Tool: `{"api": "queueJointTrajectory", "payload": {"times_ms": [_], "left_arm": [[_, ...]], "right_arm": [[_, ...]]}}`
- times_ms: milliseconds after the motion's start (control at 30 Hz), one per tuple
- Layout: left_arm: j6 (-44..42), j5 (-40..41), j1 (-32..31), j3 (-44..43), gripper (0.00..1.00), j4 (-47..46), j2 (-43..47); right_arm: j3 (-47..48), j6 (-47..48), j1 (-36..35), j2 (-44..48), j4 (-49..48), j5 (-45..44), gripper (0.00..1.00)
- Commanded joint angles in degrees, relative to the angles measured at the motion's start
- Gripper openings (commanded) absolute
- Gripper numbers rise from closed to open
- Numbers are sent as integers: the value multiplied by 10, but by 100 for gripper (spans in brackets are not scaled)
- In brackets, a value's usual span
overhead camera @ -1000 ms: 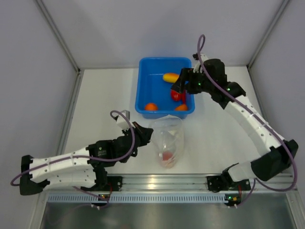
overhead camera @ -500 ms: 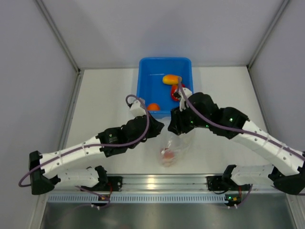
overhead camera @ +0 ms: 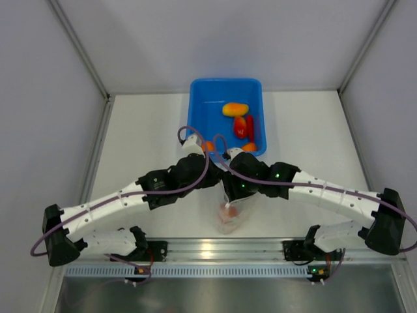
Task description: Open the zip-top bag and remove the fake food
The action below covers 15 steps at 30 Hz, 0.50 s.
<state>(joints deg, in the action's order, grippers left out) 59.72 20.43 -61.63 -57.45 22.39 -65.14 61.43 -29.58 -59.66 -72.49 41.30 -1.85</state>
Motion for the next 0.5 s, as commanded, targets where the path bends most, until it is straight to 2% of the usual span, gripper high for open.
{"api": "queueJointTrajectory", "payload": {"times_ms": [0,133,367,467], "left_arm": [[1,-3,3,2,0,-11,6],[0,1,3,17,0,-9,12],[3,10,3,42,0,-10,12],[9,30,3,57,0,-10,20]], "right_arm": [[-20,-34,-25,-11,-77,-28,47],[-31,-46,-35,-21,-91,-33,51],[-35,-39,-69,-79,-82,2,66],[-49,-45,-86,-88,-97,13,67]]}}
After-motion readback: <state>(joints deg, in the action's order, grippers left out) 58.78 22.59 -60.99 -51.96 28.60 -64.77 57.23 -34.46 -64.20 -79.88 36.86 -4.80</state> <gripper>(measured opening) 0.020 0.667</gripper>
